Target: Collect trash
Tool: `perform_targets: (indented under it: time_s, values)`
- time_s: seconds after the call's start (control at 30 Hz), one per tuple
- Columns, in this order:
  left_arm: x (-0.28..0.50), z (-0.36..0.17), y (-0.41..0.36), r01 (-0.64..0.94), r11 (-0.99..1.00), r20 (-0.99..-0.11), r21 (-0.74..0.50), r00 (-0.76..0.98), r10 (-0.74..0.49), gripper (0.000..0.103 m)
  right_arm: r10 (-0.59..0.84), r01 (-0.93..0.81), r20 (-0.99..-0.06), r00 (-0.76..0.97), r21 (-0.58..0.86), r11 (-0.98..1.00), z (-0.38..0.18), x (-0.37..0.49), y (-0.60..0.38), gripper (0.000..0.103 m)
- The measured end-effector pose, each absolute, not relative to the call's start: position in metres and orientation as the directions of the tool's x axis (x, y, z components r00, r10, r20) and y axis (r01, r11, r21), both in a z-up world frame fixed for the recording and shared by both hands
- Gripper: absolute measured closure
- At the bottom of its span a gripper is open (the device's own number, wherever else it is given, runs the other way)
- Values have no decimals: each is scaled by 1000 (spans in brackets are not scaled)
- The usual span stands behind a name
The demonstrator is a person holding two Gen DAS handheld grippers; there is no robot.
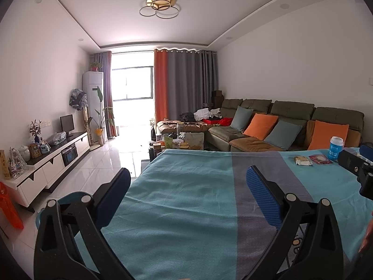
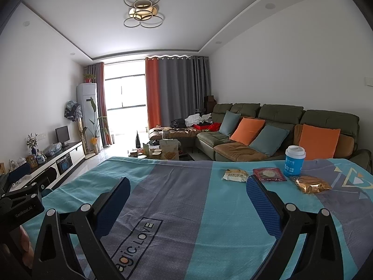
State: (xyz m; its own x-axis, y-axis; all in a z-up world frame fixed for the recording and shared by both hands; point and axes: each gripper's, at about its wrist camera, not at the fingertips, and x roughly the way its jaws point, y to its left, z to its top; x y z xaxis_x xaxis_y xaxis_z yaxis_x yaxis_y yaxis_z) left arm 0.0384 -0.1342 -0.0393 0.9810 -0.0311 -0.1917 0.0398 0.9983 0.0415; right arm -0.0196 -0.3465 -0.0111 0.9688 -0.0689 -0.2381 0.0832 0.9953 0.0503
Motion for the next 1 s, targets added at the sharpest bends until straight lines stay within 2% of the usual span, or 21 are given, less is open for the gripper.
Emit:
perform_targets:
  time_s: [1.0]
  values:
    - [37, -39, -135, 35, 998, -190, 43, 982, -26, 6, -69, 83, -235, 969, 51, 995, -9, -21, -346, 7]
